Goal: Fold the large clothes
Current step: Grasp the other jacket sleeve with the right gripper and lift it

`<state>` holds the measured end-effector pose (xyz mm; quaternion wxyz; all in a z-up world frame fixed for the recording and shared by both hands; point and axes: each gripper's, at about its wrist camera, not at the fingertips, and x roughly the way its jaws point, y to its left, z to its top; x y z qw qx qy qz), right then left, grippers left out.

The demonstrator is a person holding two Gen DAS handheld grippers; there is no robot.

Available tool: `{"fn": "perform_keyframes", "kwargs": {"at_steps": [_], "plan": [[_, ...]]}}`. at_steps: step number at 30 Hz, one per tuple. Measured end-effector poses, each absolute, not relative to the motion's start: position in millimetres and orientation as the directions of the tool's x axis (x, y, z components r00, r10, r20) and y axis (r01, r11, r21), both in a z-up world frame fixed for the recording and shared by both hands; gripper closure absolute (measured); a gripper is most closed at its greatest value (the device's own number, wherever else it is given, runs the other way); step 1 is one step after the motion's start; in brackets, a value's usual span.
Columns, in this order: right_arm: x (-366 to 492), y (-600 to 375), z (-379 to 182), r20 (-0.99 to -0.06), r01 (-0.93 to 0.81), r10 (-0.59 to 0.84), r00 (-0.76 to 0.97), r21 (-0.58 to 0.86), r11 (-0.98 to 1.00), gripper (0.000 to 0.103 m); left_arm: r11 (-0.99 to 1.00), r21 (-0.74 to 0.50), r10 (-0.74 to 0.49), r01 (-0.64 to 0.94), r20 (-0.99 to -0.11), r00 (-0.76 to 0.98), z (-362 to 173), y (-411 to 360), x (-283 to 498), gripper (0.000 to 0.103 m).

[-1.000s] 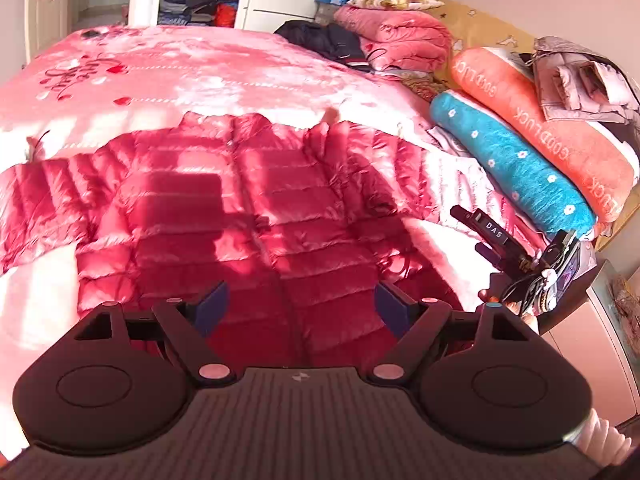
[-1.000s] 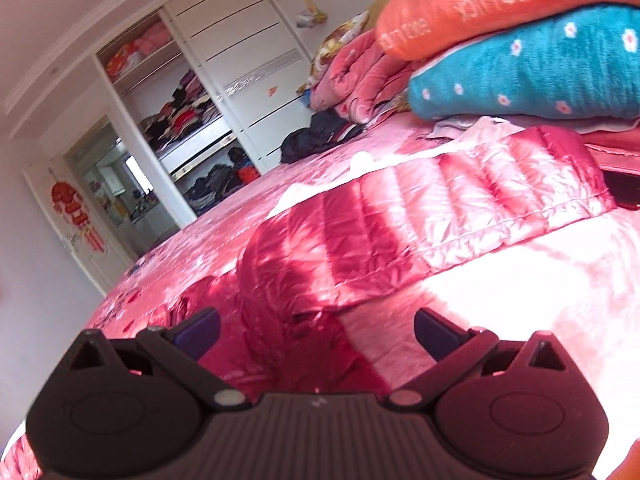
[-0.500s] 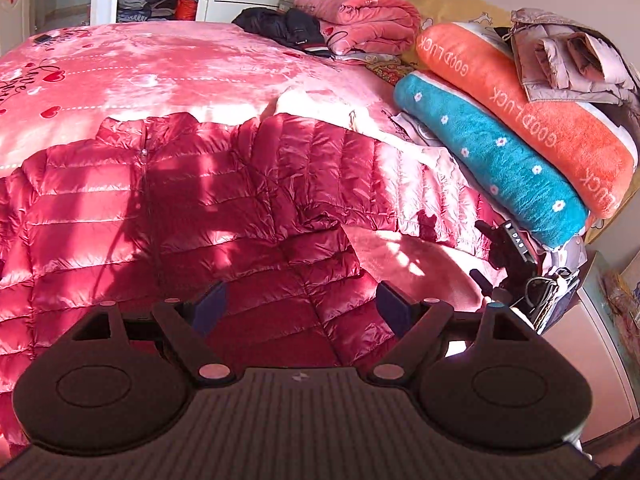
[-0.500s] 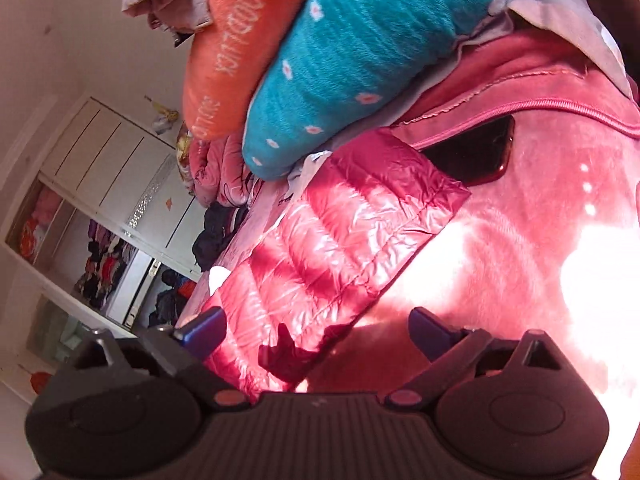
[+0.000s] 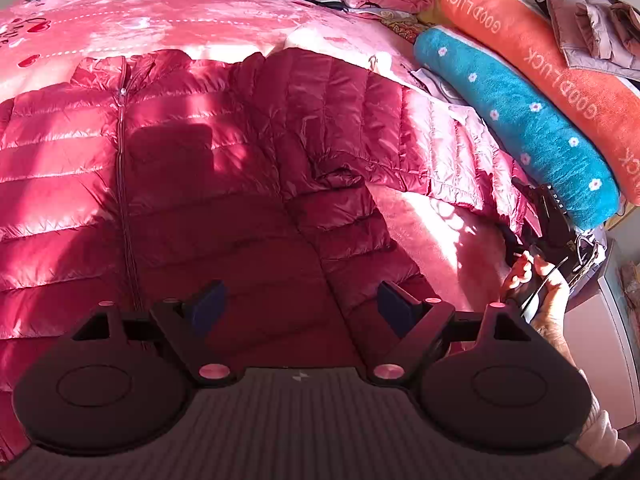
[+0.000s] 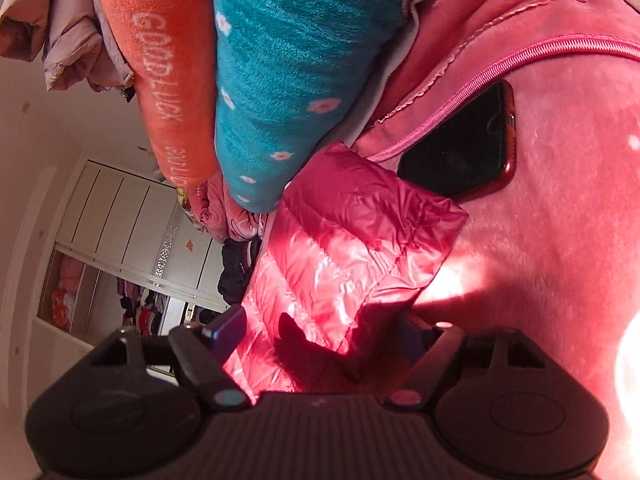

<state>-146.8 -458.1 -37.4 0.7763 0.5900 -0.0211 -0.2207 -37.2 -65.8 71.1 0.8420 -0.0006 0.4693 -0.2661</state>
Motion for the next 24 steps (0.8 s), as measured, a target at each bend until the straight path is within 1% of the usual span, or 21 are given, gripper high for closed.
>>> {"fn": "perform_keyframes", "kwargs": {"at_steps": [1,2,3,4,5,6,10,12,13,17,19,20,21,22,24], "plan": [[-144.8,-461.9,-40.2,-0.238,0.328,-0.373,0.897,0.924,0.198,0.034,0.861,-0.255,-0.446,0.441,-0.796,0.41,66.4,-65.4,-34.9,0.002],[-143.8,-465.7,-42.9,-0.246,0.333,-0.378,0.892,0.925,0.183,0.043,0.862,-0.26,-0.446,0.436,-0.799,0.403,62.0,-64.0,-33.0,0.002],[-142.9,-469.2,-45.2,-0.24,0.325,-0.382,0.893,0.93,0.173,0.048,0.862,-0.265,-0.445,0.431,-0.803,0.397,57.6,-63.2,-30.9,0.002],[-141.6,-472.9,-47.3,-0.233,0.317,-0.385,0.893,0.933,0.17,0.049,0.864,-0.268,-0.443,0.426,-0.806,0.392,53.7,-62.5,-29.0,0.002],[-140.1,-474.8,-47.6,-0.237,0.324,-0.389,0.89,0.93,0.174,0.052,0.867,-0.27,-0.441,0.419,-0.809,0.389,50.5,-60.2,-27.3,0.002],[-138.5,-475.9,-47.1,-0.249,0.341,-0.394,0.885,0.922,0.182,0.057,0.868,-0.275,-0.44,0.413,-0.812,0.385,47.4,-58.0,-25.7,0.002],[-134.1,-474.2,-41.2,-0.285,0.396,-0.41,0.866,0.893,0.215,0.063,0.871,-0.293,-0.446,0.395,-0.81,0.381,37.7,-51.5,-17.7,0.002],[-132.3,-471.8,-35.7,-0.317,0.439,-0.418,0.851,0.866,0.238,0.069,0.87,-0.302,-0.452,0.39,-0.803,0.388,32.7,-46.4,-11.6,0.002],[-131.2,-470.3,-31.5,-0.328,0.461,-0.427,0.843,0.849,0.258,0.07,0.87,-0.304,-0.454,0.388,-0.799,0.394,31.1,-43.9,-9.2,0.002],[-122.4,-452.6,-4.6,-0.382,0.594,-0.492,0.783,0.693,0.408,0.076,0.873,-0.303,-0.458,0.383,-0.78,0.427,29.7,-32.2,-2.8,0.002],[-122.1,-442.8,6.9,-0.374,0.623,-0.522,0.766,0.63,0.463,0.08,0.872,-0.316,-0.467,0.374,-0.768,0.438,28.5,-24.1,1.2,0.002],[-122.1,-438.8,12.1,-0.37,0.634,-0.535,0.759,0.603,0.484,0.084,0.871,-0.325,-0.472,0.369,-0.762,0.443,26.8,-17.8,5.4,0.002],[-122.3,-434.5,16.9,-0.362,0.644,-0.548,0.754,0.577,0.503,0.085,0.871,-0.329,-0.474,0.365,-0.758,0.448,25.7,-13.8,7.6,0.002],[-122.7,-430.3,20.9,-0.351,0.644,-0.555,0.754,0.56,0.521,0.086,0.873,-0.331,-0.473,0.359,-0.755,0.454,24.8,-9.6,9.5,0.002],[-123.7,-424.0,27.0,-0.331,0.619,-0.537,0.776,0.565,0.546,0.094,0.874,-0.34,-0.475,0.347,-0.749,0.463,23.1,-0.3,13.7,0.002]]}}
